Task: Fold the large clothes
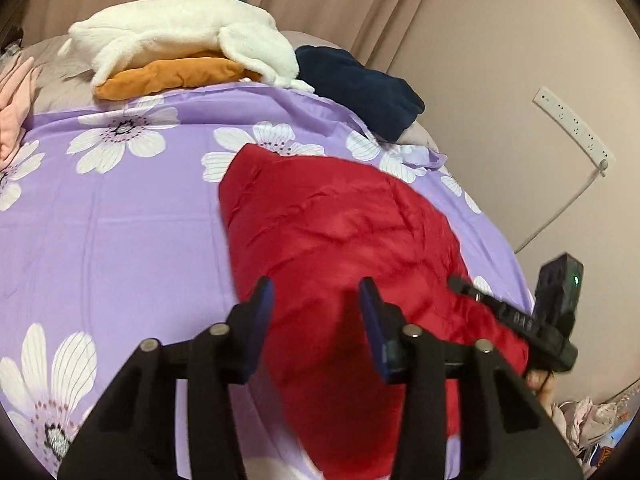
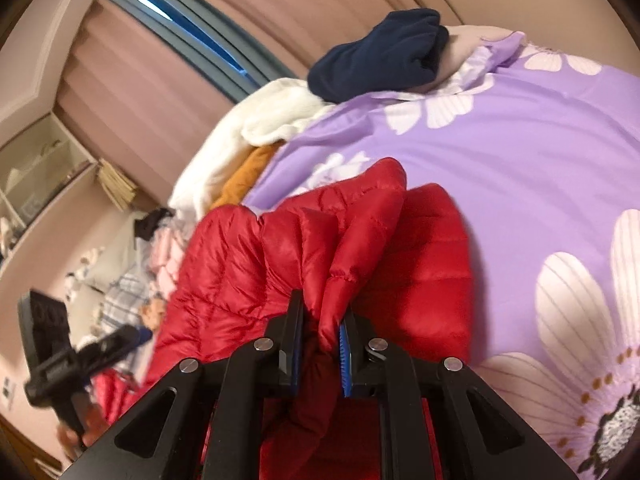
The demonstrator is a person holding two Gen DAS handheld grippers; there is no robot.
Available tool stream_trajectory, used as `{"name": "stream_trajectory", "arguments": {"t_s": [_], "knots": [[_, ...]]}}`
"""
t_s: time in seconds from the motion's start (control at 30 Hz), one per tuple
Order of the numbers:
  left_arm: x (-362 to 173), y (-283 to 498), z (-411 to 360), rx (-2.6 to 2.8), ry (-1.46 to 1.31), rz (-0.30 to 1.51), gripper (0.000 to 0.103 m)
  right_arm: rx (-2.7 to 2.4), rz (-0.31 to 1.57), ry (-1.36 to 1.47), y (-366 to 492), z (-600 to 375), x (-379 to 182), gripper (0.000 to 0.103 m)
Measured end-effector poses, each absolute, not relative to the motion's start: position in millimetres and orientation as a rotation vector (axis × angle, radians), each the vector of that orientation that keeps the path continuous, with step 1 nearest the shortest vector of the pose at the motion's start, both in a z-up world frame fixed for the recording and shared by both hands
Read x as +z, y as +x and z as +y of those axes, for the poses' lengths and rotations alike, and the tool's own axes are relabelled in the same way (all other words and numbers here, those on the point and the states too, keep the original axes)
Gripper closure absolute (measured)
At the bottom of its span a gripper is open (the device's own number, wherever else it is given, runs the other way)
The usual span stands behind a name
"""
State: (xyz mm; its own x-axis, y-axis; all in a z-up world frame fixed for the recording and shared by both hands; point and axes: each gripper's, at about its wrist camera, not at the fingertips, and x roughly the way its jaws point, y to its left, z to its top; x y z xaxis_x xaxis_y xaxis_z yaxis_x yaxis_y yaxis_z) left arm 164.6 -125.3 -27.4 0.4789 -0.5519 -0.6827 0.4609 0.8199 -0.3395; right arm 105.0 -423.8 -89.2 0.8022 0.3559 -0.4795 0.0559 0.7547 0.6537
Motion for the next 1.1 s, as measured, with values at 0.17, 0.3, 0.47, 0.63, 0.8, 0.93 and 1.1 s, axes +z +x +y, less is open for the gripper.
{"name": "stream_trajectory", "arguments": {"t_s": [0.17,0.3,0.47,0.63,0.8,0.93,1.1], "knots": [[-26.2,179.1,-160.6,-0.625,-0.029,0.824,0.062,0.158,0.658,0.632,96.2,-417.0,-96.3,0.087],[-54.4,210.7,-178.5,-0.605,-0.009,0.942,0.059,0.14,0.671,0.614,89.9,-416.8,-103.8,0.087],[-78.7,221.1,-186.8,-0.58,0.013,1.015,0.057,0.129,0.686,0.626,89.3,-420.7,-108.2,0.087],[-78.4,213.1,-191.7,-0.558,0.072,0.986,0.057,0.055,0.638,0.579,72.7,-423.4,-72.4,0.08],[-78.2,210.2,-193.8,-0.544,0.085,0.968,0.057,0.163,0.54,0.436,50.2,-396.2,-24.6,0.08],[-77.5,206.8,-197.5,-0.534,0.123,0.948,0.057,0.294,0.583,0.312,48.0,-357.4,-21.1,0.08],[-79.3,200.4,-198.8,-0.537,0.157,0.925,0.057,0.291,0.691,0.19,43.9,-334.2,-51.4,0.08]]}}
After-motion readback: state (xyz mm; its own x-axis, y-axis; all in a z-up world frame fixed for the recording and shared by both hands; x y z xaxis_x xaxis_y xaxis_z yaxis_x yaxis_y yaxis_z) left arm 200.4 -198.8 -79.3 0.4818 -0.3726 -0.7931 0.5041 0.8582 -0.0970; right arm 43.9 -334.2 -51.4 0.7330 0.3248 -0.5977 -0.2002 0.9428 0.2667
